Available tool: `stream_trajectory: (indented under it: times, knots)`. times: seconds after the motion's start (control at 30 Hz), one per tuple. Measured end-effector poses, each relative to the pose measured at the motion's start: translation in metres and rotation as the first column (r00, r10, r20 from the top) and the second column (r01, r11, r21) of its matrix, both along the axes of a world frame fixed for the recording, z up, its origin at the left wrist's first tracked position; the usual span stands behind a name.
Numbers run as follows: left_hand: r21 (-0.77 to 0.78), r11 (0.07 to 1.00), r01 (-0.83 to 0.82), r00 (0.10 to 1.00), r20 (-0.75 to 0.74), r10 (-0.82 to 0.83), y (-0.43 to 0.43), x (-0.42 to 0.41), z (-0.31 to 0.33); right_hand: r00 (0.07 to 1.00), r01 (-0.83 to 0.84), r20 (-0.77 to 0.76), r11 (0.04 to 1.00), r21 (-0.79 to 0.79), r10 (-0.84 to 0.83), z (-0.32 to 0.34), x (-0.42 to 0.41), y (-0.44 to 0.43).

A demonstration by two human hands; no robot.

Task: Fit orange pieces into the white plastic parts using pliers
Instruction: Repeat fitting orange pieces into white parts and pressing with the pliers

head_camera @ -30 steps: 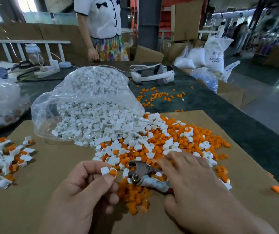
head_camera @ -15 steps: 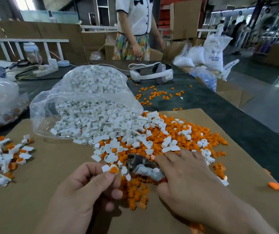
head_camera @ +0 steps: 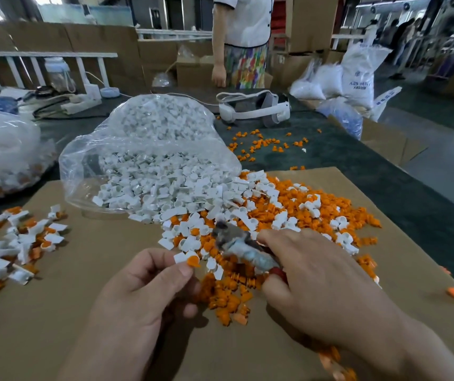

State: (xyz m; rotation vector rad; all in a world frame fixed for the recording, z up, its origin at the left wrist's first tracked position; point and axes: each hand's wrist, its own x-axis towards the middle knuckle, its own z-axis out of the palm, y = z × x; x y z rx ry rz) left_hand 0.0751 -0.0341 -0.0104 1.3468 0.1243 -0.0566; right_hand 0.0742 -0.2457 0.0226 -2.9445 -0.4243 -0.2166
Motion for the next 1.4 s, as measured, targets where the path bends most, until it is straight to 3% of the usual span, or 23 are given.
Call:
stream_trajectory:
  times: [0.13,0.53,0.77,1.4]
  knots:
    - [-0.035,0.999,0.003,1.000,0.002,-0.003,-0.001,-0.001,0.002,0.999,-0.021,0.035,0.993,0.119,0.017,0.002,-0.002,-0.002]
    - [-0.173,0.983,0.068,0.994,0.096,-0.052,0.005,-0.001,0.006,0.985,-0.166,-0.033,0.981,0.103,0.170,0.013,-0.010,-0.003]
    - [-0.155,0.986,0.065,0.989,0.139,-0.043,0.005,-0.003,0.006,0.965,-0.236,-0.085,0.965,0.119,0.246,0.013,-0.012,-0.001]
    - [0.077,0.996,0.035,0.970,0.238,-0.052,0.003,-0.009,0.012,0.969,-0.230,-0.065,0.967,0.110,0.238,0.008,-0.014,0.002]
